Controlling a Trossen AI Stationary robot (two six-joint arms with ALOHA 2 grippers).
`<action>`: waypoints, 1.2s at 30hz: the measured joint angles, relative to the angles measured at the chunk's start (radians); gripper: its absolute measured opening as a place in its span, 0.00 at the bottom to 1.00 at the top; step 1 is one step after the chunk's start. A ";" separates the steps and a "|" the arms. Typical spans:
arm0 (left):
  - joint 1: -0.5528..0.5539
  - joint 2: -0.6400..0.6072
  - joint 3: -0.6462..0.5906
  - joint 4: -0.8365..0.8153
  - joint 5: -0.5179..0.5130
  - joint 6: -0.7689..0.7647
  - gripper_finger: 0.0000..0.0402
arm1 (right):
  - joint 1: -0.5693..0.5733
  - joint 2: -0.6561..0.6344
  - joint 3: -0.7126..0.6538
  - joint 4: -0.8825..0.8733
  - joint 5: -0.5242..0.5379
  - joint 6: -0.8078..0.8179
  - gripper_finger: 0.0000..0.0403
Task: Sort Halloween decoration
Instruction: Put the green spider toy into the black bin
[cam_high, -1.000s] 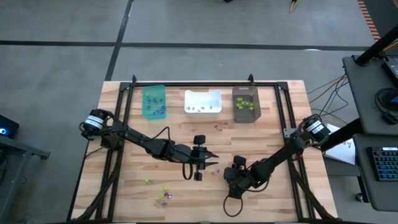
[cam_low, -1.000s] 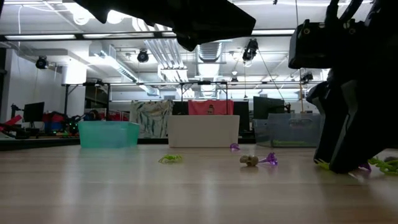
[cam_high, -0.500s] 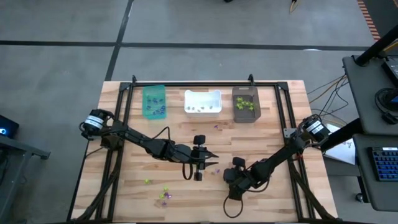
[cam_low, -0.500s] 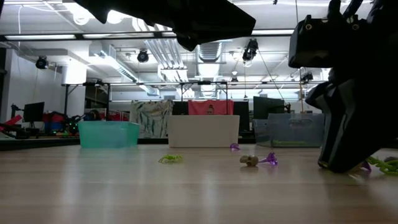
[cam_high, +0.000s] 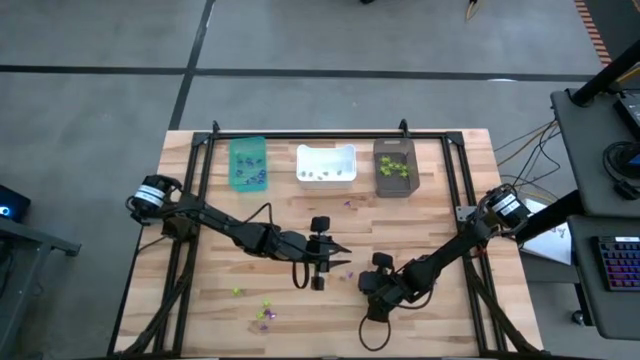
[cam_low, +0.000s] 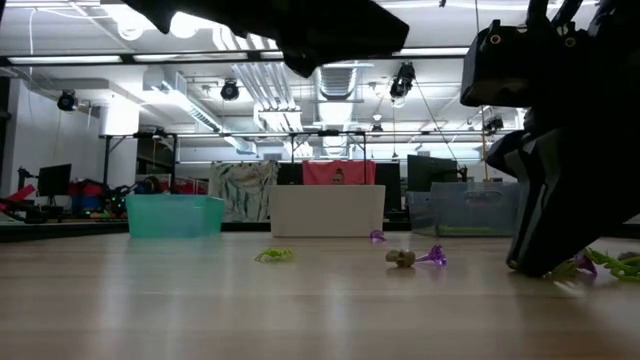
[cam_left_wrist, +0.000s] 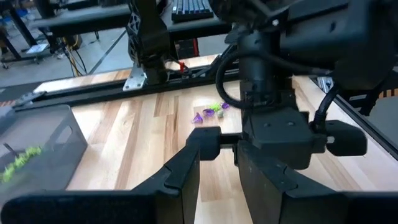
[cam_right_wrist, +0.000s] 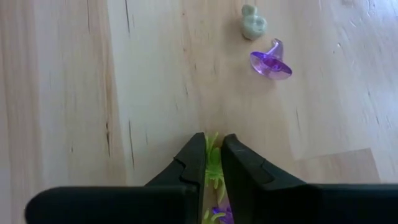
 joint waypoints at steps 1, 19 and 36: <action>-0.002 -0.010 0.000 -0.008 0.000 0.010 0.23 | -0.001 -0.003 0.000 0.000 0.000 0.000 0.09; -0.014 -0.326 -0.026 -0.209 0.000 0.034 0.23 | -0.126 -0.180 -0.004 -0.043 0.026 -0.072 0.09; -0.016 -0.330 -0.029 -0.249 0.000 0.019 0.23 | -0.748 -0.477 -0.002 -0.178 0.026 -0.364 0.09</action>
